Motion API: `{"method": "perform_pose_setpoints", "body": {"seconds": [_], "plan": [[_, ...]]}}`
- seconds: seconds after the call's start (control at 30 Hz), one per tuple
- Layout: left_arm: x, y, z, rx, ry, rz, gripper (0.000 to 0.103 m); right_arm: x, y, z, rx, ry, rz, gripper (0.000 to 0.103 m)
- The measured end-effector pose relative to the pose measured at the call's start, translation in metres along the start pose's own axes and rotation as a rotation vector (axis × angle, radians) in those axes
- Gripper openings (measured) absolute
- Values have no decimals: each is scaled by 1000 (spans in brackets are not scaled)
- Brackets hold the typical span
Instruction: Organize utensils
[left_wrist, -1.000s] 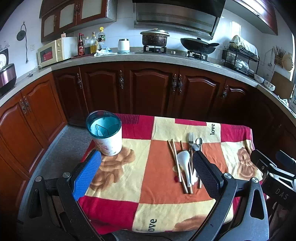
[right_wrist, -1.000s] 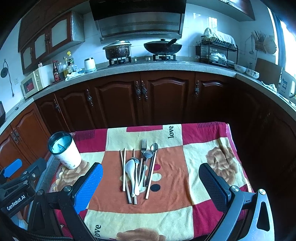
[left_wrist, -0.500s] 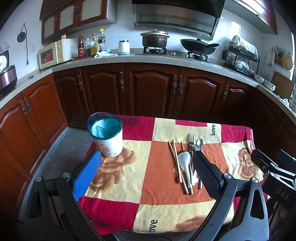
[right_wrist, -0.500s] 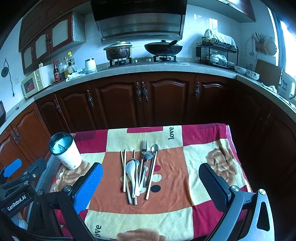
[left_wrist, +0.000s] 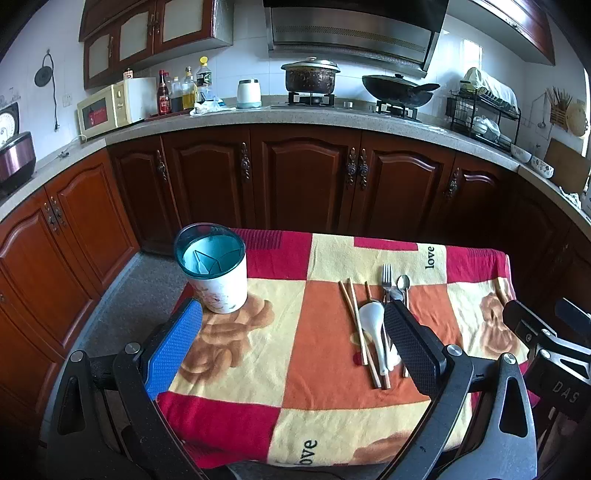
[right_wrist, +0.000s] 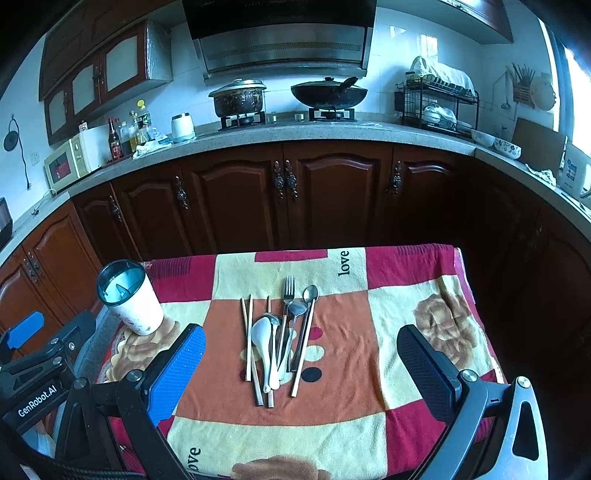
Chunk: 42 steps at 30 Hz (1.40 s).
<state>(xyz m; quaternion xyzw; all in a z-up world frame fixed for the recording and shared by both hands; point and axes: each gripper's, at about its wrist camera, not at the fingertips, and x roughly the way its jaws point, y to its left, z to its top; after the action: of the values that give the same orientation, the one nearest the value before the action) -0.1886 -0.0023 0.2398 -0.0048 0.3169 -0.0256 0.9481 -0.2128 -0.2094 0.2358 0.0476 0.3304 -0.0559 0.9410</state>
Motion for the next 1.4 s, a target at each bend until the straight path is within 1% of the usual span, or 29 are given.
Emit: {"method": "perform_pose_setpoints", "body": {"seconds": [0.2,0.47,0.7,1.0,1.4], "plan": [[3,-1,0,1,1,0,100,3,-1,0,2,2,0,103],[11,-2,0,1,24,-3,100,9,-2,0,0,19,3,103],[16,-3,0,5,29,4,100,12,-1,-2,-3,3,3,103],[27,-6,-2,24,30,14,100,26,-1,-3,1,53,31,103],[47,-12,-3,39,56,15,100,52,-4,-7,-10,93,27,103]]}}
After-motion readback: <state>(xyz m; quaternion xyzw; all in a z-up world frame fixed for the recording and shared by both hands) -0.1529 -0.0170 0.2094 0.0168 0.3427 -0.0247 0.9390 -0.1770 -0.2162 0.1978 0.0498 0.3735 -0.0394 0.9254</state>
